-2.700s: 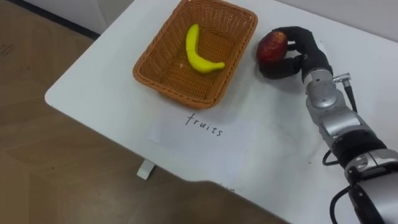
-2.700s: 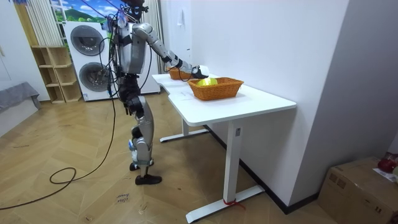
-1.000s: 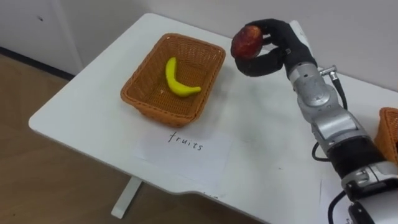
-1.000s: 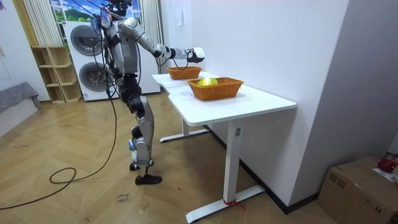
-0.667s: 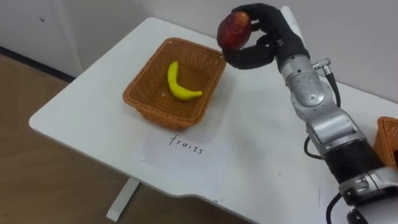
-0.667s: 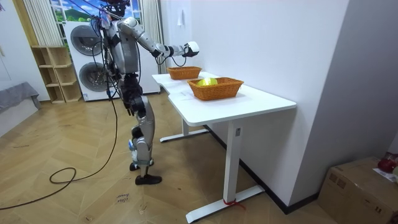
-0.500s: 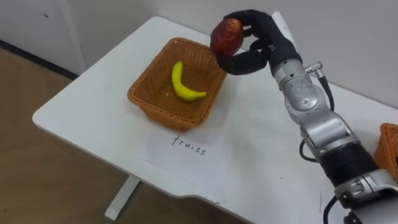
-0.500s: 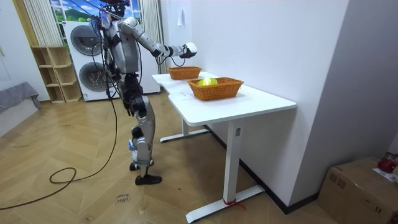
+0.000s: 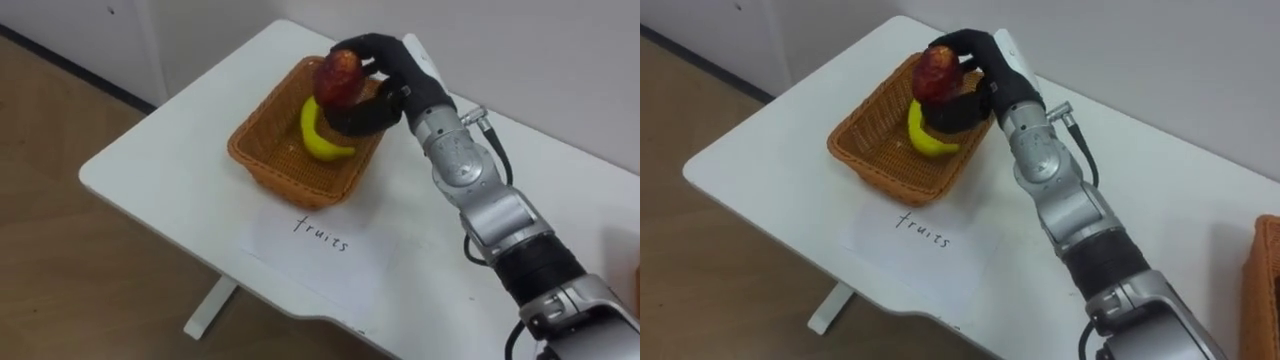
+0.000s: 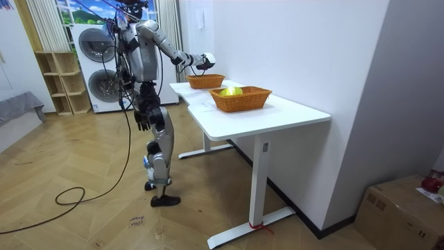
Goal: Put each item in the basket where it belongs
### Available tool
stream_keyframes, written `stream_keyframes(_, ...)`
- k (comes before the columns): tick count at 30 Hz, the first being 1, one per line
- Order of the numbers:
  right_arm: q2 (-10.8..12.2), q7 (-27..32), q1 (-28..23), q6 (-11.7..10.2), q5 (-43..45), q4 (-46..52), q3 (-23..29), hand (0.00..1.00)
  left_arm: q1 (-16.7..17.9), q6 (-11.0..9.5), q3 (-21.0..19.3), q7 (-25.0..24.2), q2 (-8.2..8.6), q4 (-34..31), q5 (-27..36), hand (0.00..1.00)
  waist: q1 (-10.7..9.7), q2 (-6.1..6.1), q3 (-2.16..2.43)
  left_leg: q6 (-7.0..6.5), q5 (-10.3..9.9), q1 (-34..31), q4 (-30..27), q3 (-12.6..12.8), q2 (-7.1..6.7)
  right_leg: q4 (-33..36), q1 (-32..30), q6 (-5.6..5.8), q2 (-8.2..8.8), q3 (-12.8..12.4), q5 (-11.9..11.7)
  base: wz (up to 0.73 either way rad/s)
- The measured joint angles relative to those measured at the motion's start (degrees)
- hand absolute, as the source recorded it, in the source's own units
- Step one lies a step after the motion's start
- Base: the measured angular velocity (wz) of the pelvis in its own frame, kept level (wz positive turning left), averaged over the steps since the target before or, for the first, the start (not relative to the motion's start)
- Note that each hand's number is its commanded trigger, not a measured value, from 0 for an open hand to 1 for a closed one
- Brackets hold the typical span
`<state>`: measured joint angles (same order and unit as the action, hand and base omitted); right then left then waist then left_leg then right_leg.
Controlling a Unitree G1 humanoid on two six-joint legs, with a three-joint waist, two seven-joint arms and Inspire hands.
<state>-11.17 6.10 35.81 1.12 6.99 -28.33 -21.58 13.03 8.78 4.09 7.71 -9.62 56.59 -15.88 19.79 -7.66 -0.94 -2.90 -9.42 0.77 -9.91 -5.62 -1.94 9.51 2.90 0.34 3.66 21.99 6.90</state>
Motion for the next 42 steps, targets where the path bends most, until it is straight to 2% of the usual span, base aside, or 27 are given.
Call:
stream_keyframes(8, 0.0, -0.79, 0.0, 0.28, -0.26, -0.06, -0.53, 1.0, -0.04, -0.01, -0.03, 0.24, -0.01, -0.7, 0.02, 0.0, 0.98, 0.0, 0.0, 0.0, 0.0, -0.06, 0.05, -0.33, -0.02, -0.02, 0.03, 0.04, 0.0, 0.01, 0.02, 0.01)
stream_keyframes(14, 0.04, -2.35, 0.0, 1.01, -0.81, -0.07, -3.54, 1.0, 0.19, 0.04, 0.02, 0.26, 0.07, -0.71, 0.01, 0.0, 1.01, 0.05, -0.05, 0.0, 0.0, -0.07, 0.02, -0.34, -0.02, -0.01, 0.04, 0.05, 0.02, 0.08, 0.03, 0.0)
stream_keyframes(16, 0.14, -3.0, 0.0, 1.11, -0.87, -0.15, -3.69, 1.0, 0.34, 0.04, 0.13, 0.26, 0.07, -0.73, 0.0, 0.0, 1.02, 0.32, -0.25, 0.0, 0.0, -0.07, -0.01, -0.34, -0.04, 0.02, 0.07, 0.05, 0.03, 0.06, 0.03, 0.0)
stream_keyframes(21, 0.16, -4.25, 0.0, 1.41, -0.85, -0.45, -3.7, 1.0, 0.51, 0.04, 0.55, 0.19, 0.06, -0.71, 0.01, 0.0, 1.04, 0.35, -0.31, 0.0, 0.0, -0.09, 0.11, -0.34, -0.06, 0.05, 0.08, 0.05, 0.05, 0.03, 0.03, 0.0)
stream_keyframes(22, 0.16, -4.36, 0.0, 1.42, -0.85, -0.48, -3.71, 0.92, 0.51, 0.04, 0.57, 0.18, 0.06, -0.71, 0.01, 0.0, 1.04, 0.36, -0.32, 0.0, 0.0, -0.09, 0.15, -0.34, -0.06, 0.05, 0.08, 0.05, 0.05, 0.03, 0.03, 0.0)
stream_keyframes(23, 0.16, -4.45, 0.0, 1.42, -0.85, -0.48, -3.71, 0.64, 0.51, 0.03, 0.58, 0.14, 0.07, -0.71, 0.01, 0.0, 1.04, 0.37, -0.35, 0.0, -0.01, -0.1, 0.19, -0.34, -0.06, 0.05, 0.08, 0.05, 0.05, 0.03, 0.03, 0.0)
stream_keyframes(24, 0.16, -4.46, 0.0, 1.42, -0.84, -0.48, -3.71, 0.53, 0.51, 0.03, 0.58, 0.14, 0.06, -0.71, 0.01, 0.0, 1.04, 0.4, -0.38, 0.0, -0.01, -0.1, 0.21, -0.35, -0.06, 0.05, 0.08, 0.06, 0.04, 0.03, 0.03, 0.0)
stream_keyframes(25, 0.16, -4.46, 0.0, 1.43, -0.85, -0.48, -3.7, 0.2, 0.51, 0.02, 0.58, 0.14, 0.07, -0.71, 0.01, 0.0, 1.04, 0.41, -0.4, 0.0, -0.01, -0.1, 0.21, -0.35, -0.06, 0.05, 0.08, 0.06, 0.04, 0.03, 0.04, 0.0)
stream_keyframes(26, 0.16, -4.46, 0.0, 1.43, -0.85, -0.48, -3.7, 0.0, 0.5, 0.03, 0.59, 0.13, 0.07, -0.71, 0.0, 0.0, 1.04, 0.43, -0.46, 0.0, -0.01, -0.1, 0.22, -0.35, -0.06, 0.05, 0.08, 0.06, 0.05, 0.03, 0.04, 0.0)
stream_keyframes(31, 0.17, -5.04, 0.0, 1.44, -0.72, -0.48, -3.7, 0.0, 0.52, 0.03, 0.6, 0.11, 0.07, -0.72, 0.0, 0.0, 1.04, 0.42, -0.63, 0.01, -0.01, -0.14, 0.21, -0.39, -0.06, 0.05, 0.07, 0.06, 0.04, 0.03, 0.04, 0.0)
stream_keyframes(35, 0.21, -5.05, 0.0, 1.45, -0.88, -0.47, -3.7, 0.0, 0.54, 0.01, 0.6, 0.11, 0.06, -1.05, 0.0, 0.0, 1.06, 0.33, -0.57, 0.01, -0.01, -0.14, 0.04, -0.47, -0.06, 0.05, 0.07, 0.06, 0.03, 0.04, 0.04, 0.0)
stream_keyframes(36, 0.21, -5.05, 0.0, 1.45, -0.92, -0.47, -3.7, 0.0, 0.56, 0.01, 0.6, 0.11, 0.06, -1.06, 0.0, 0.0, 1.06, 0.08, -0.39, 0.0, -0.01, -0.13, -0.01, -0.47, -0.06, 0.05, 0.07, 0.06, 0.03, 0.04, 0.04, 0.0)
stream_keyframes(37, 0.21, -5.05, 0.0, 1.45, -0.91, -0.47, -3.7, 0.0, 0.56, 0.01, 0.6, 0.11, 0.05, -1.06, 0.0, 0.0, 1.06, 0.33, -0.57, 0.0, -0.01, -0.13, -0.03, -0.48, -0.06, 0.05, 0.07, 0.06, 0.03, 0.04, 0.04, 0.0)
stream_keyframes(38, 0.21, -5.05, 0.0, 1.45, -0.88, -0.48, -3.7, 0.0, 0.56, 0.01, 0.6, 0.11, 0.06, -1.06, 0.01, 0.0, 1.06, 0.07, -0.39, 0.0, -0.01, -0.13, -0.05, -0.49, -0.06, 0.06, 0.07, 0.06, 0.03, 0.04, 0.04, 0.0)
stream_keyframes(39, 0.21, -5.05, 0.0, 1.45, -0.88, -0.48, -3.7, 0.0, 0.55, 0.01, 0.61, 0.11, 0.06, -1.06, 0.0, 0.0, 1.05, 0.42, -0.63, 0.0, -0.01, -0.13, -0.05, -0.5, -0.06, 0.05, 0.07, 0.06, 0.03, 0.02, 0.04, 0.0)
stream_keyframes(42, 0.21, -5.05, 0.0, 1.45, -0.89, -0.48, -3.7, 0.0, 0.48, 0.01, 0.62, 0.11, 0.06, -1.06, 0.0, 0.0, 1.06, 0.41, -0.63, 0.0, -0.01, -0.13, -0.06, -0.5, -0.06, 0.06, 0.07, 0.06, 0.03, -0.01, 0.04, 0.0)
